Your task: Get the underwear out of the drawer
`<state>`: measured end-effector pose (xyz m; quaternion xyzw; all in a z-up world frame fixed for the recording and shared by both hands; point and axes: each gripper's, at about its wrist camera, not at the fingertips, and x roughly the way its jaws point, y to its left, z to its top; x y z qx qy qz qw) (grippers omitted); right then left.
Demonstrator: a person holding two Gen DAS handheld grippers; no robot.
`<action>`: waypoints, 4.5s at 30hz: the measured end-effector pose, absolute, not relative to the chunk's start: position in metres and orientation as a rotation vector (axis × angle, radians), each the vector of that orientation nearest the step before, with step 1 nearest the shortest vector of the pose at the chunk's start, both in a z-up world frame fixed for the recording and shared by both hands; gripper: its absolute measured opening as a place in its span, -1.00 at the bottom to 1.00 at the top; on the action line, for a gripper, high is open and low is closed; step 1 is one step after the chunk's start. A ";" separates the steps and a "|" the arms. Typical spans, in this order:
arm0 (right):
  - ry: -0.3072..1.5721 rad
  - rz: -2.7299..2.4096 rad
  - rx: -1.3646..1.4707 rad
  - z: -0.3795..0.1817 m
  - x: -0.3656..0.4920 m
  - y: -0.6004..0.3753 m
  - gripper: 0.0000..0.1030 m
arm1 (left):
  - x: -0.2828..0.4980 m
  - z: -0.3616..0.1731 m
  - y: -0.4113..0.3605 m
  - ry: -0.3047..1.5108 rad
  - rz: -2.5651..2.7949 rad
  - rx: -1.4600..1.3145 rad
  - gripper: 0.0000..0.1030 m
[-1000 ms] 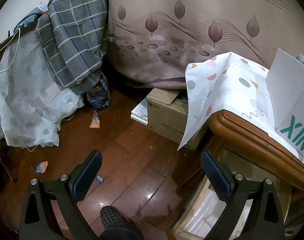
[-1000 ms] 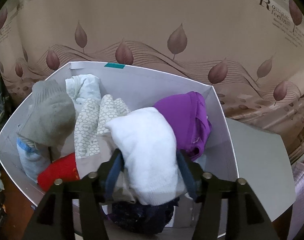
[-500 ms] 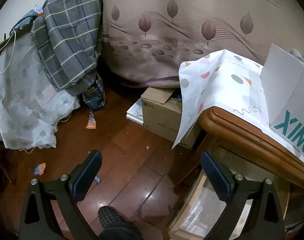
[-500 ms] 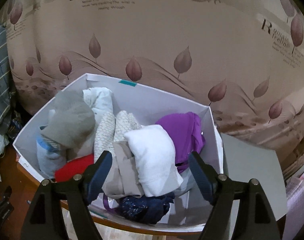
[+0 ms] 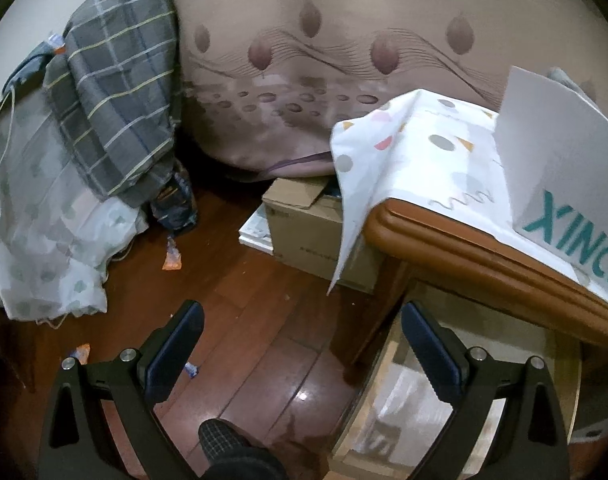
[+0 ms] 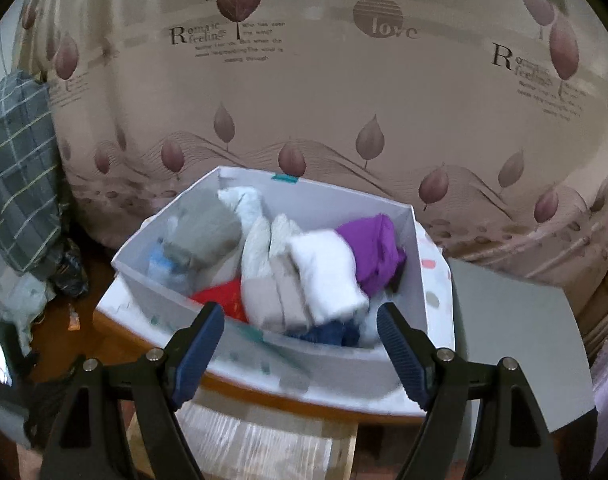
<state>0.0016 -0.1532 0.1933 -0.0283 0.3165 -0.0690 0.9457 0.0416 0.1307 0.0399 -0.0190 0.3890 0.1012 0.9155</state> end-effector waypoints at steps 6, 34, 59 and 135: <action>0.670 -0.141 -0.025 0.156 -0.043 -0.151 0.59 | 0.036 0.038 0.116 0.798 0.168 0.002 0.91; 0.888 -0.230 0.074 0.014 -0.096 -0.144 0.59 | -0.006 0.016 0.062 0.863 -0.005 0.081 0.91; 0.892 -0.225 0.045 0.007 -0.098 -0.139 0.59 | -0.021 0.019 0.047 0.841 -0.101 0.079 0.91; 0.927 -0.192 0.020 -0.008 -0.091 -0.131 0.59 | -0.023 0.012 0.034 0.842 -0.134 0.129 0.91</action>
